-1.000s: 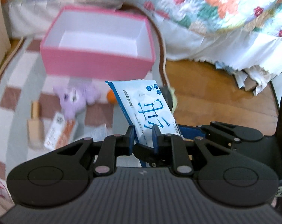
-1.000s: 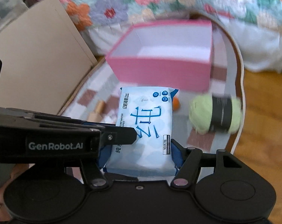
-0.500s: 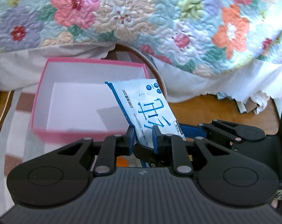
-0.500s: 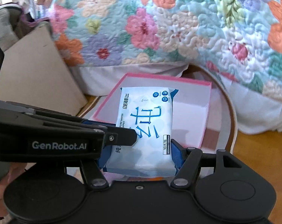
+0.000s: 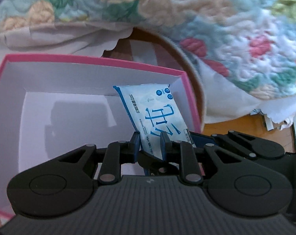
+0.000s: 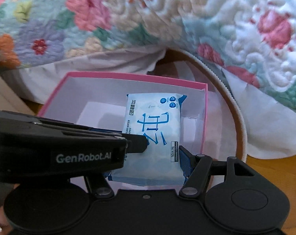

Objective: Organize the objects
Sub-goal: 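Carry the wipe pack into the pink box and open the left tool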

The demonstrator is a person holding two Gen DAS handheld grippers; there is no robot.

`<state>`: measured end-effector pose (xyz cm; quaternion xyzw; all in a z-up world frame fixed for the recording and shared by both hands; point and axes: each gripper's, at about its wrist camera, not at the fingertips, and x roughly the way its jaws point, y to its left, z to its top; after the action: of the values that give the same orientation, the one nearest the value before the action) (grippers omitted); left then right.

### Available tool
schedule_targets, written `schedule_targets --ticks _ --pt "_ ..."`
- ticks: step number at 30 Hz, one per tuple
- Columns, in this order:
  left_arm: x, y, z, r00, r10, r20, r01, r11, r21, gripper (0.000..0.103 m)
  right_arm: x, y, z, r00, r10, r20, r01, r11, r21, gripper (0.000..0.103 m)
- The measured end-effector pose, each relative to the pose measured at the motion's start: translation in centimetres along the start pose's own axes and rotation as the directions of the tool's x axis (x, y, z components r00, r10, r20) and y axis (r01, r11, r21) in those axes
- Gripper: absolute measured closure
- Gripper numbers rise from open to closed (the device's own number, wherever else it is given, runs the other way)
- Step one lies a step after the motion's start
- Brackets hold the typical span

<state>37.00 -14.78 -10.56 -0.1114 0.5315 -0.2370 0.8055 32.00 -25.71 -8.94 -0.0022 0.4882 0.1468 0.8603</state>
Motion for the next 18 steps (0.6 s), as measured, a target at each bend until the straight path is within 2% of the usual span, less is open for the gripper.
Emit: schedule_targets --ticks 6,8,10,11,13,14,18 --pt "2.7 1.3 1.1 0.999 -0.004 -0.032 0.003 0.999 -0.041 0.083 3.2 -0.4 0.5 0.998 -0.033 -0.045 0.033 0.999 0.012 0.033" --pt "3.2 2.0 1.2 0.999 -0.017 -0.029 0.014 0.996 -0.089 0.080 3.7 0.0 0.7 0.998 -0.055 -0.042 0.054 0.998 -0.017 0.032" --pt "3.5 2.5 1.3 0.999 0.051 -0.014 -0.052 0.987 -0.150 0.077 4.1 0.5 0.9 0.996 -0.084 -0.039 0.082 0.995 -0.055 0.030" --pt "3.3 2.3 1.3 0.996 0.090 0.008 -0.088 0.987 -0.134 0.076 4.0 0.6 0.9 0.995 -0.091 -0.026 0.090 0.994 -0.060 0.029" --pt "2.7 1.8 1.0 0.990 0.136 0.025 -0.134 0.988 -0.076 0.069 3.6 0.5 0.8 0.995 -0.096 -0.010 0.096 0.994 -0.048 0.027" --pt "2.2 1.7 0.8 0.989 0.144 0.019 -0.143 0.988 -0.061 0.065 3.1 0.5 0.7 0.995 -0.100 0.001 0.100 0.994 -0.040 0.027" --pt "-0.8 1.3 -0.8 0.989 0.150 0.000 -0.150 0.988 -0.026 0.063 0.4 0.4 -0.3 0.999 -0.035 0.026 0.036 0.999 -0.028 0.027"
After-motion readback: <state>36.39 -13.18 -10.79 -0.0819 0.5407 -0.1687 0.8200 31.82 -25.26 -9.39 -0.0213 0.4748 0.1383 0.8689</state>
